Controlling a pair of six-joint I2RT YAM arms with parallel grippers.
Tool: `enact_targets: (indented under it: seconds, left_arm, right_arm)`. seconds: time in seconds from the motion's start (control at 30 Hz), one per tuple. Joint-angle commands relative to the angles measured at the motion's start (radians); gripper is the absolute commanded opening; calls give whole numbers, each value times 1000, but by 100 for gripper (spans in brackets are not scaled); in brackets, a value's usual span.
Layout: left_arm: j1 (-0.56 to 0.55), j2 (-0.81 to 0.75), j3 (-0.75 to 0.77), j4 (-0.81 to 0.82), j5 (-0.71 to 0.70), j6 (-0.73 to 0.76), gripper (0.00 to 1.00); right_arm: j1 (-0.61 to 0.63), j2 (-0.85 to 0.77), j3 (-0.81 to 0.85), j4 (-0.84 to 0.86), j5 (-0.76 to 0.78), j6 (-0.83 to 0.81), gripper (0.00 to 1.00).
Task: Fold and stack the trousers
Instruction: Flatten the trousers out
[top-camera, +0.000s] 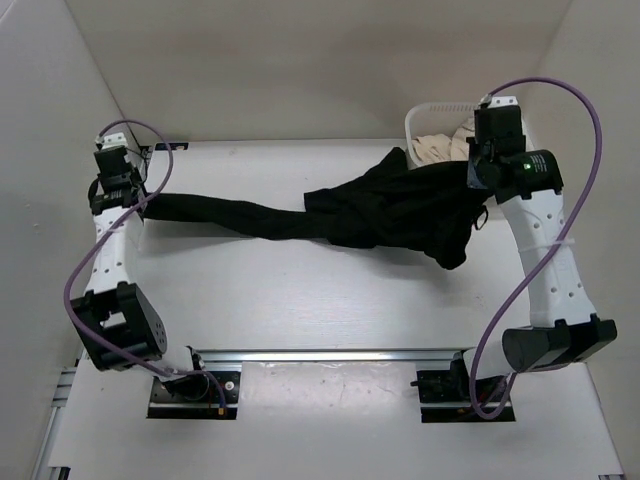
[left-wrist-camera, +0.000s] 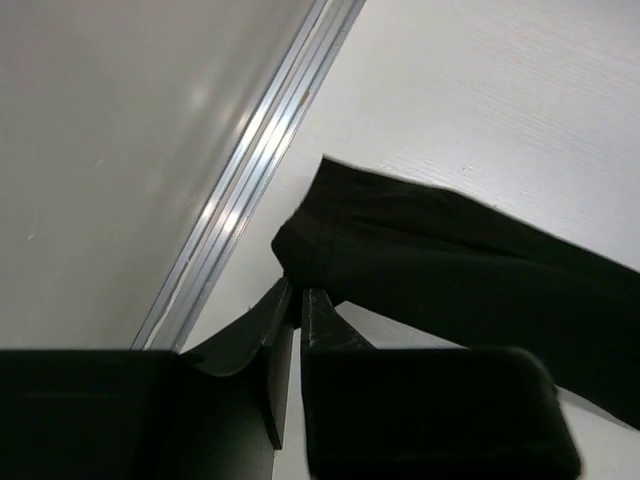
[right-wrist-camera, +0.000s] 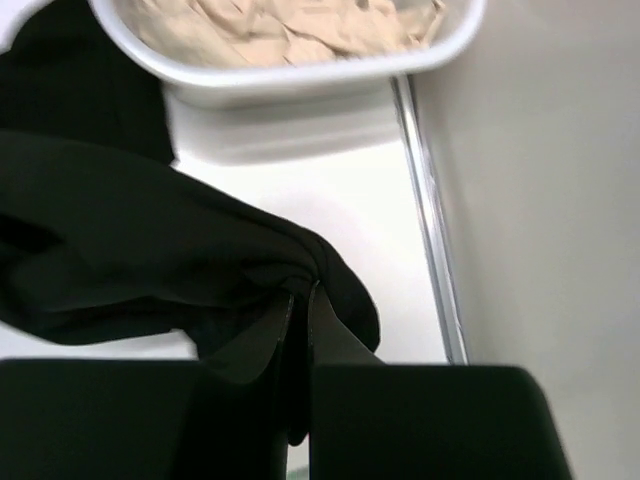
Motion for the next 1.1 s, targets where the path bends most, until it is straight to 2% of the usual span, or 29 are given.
enact_targets:
  seconds: [0.0, 0.07, 0.17, 0.3, 0.37, 0.4, 0.43, 0.47, 0.5, 0.53, 0.57, 0.63, 0.67, 0.73, 0.77, 0.83, 0.87, 0.9, 0.93, 0.97, 1.03, 1.07]
  left_arm:
    - [49, -69, -52, -36, 2, 0, 21]
    - [122, -80, -92, -36, 2, 0, 21]
    - [176, -101, -201, -36, -26, 0, 21]
    - [189, -214, -437, -68, -91, 0, 22]
    - [189, -251, -558, -151, -102, 0, 24]
    - [189, -280, -589, -211, -102, 0, 27]
    - [180, -297, -626, -263, -66, 0, 36]
    - [170, -316, -626, -297, -41, 0, 46]
    - [161, -355, -626, -306, -8, 0, 61]
    - [128, -369, -602, -306, 78, 0, 89]
    - [102, -370, -520, -306, 126, 0, 98]
    - [36, -358, -409, -319, 215, 0, 100]
    - [-56, -336, -293, -319, 271, 0, 100]
    - [-176, -226, -177, -319, 281, 0, 100]
    - [-302, -175, -120, -319, 263, 0, 100]
    - [-420, -63, 42, -319, 254, 0, 100]
    - [-514, 59, 97, -319, 254, 0, 100]
    - [-559, 122, 210, -319, 264, 0, 100]
    - [-599, 250, 271, -319, 264, 0, 100]
    - [-660, 312, 330, -319, 275, 0, 100]
    - [-704, 437, 510, -319, 306, 0, 100]
    - [-730, 548, 618, -319, 345, 0, 100]
  right_arm:
    - [-3, -90, -54, -6, 132, -24, 0]
    - [-14, -142, -102, -15, 159, -14, 0]
    - [-25, -220, -190, -24, 183, 5, 0]
    - [-25, -271, -307, -44, 132, 51, 0]
    - [-25, -280, -373, -69, 108, 83, 0]
    - [-25, -290, -397, -81, 83, 112, 0]
    - [-25, -290, -422, -81, 16, 126, 0]
    - [-25, -300, -447, -81, -15, 138, 0]
    - [-25, -310, -498, -81, -33, 169, 0]
    - [-25, -320, -523, -81, -44, 184, 0]
    - [-25, -320, -549, -81, -54, 198, 0]
    - [-25, -331, -618, -69, -89, 221, 0]
    - [-25, -342, -637, -56, -100, 238, 0]
    - [-25, -351, -687, -38, -121, 258, 0]
    - [-25, -351, -704, -26, -133, 258, 0]
    - [-25, -351, -743, 8, -147, 269, 0]
    - [-25, -351, -754, 17, -161, 282, 0]
    - [-25, -351, -763, 34, -161, 282, 0]
    - [-25, -351, -776, 34, -161, 282, 0]
    - [-25, -351, -777, 45, -170, 292, 0]
    - [-25, -351, -796, 56, -181, 292, 0]
    - [-34, -351, -797, 56, -181, 292, 0]
